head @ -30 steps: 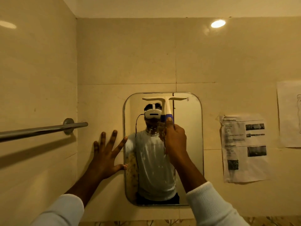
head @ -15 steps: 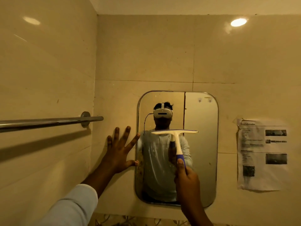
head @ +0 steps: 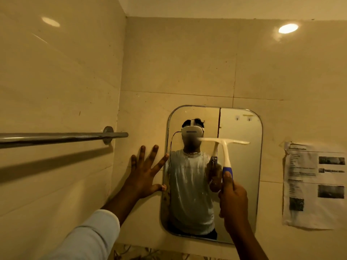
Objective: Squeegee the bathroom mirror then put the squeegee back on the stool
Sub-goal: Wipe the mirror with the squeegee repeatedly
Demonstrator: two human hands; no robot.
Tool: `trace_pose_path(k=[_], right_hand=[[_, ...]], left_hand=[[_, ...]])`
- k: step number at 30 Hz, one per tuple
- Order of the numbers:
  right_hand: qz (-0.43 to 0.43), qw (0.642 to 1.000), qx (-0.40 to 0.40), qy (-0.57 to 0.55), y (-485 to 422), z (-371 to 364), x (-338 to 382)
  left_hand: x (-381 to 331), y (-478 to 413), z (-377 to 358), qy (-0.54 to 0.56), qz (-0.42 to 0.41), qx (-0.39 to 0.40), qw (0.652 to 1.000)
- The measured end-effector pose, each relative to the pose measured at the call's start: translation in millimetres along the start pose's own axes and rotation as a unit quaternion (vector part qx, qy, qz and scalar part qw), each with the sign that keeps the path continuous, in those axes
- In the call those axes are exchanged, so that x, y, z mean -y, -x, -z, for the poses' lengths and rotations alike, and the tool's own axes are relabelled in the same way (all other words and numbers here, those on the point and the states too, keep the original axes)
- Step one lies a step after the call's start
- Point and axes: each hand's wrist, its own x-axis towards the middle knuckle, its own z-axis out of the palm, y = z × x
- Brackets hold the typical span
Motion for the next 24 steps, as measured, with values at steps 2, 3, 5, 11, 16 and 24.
trace_pose_path(k=[2,3,5,11,16,24], right_hand=[[-0.016,1.000,0.000,0.010,13,4,-16],[-0.029,1.000,-0.001,0.011,18,7,-22],[-0.052,0.999,0.001,-0.008,26,10,-26],[-0.007,0.998,-0.005,-0.066,-4,6,25],[0.019,0.997,-0.008,-0.074,-41,-20,50],[0.048,0.998,0.014,-0.045,-56,-54,62]], left_hand=[[0,-1,0,-0.004,0.002,0.004,1.000],[0,-1,1,-0.006,0.002,0.004,1.000],[-1,0,1,-0.007,0.000,0.007,1.000],[-1,1,3,-0.004,-0.001,0.010,1.000],[-3,2,3,-0.007,-0.001,0.010,1.000],[-3,1,1,0.003,0.000,0.004,1.000]])
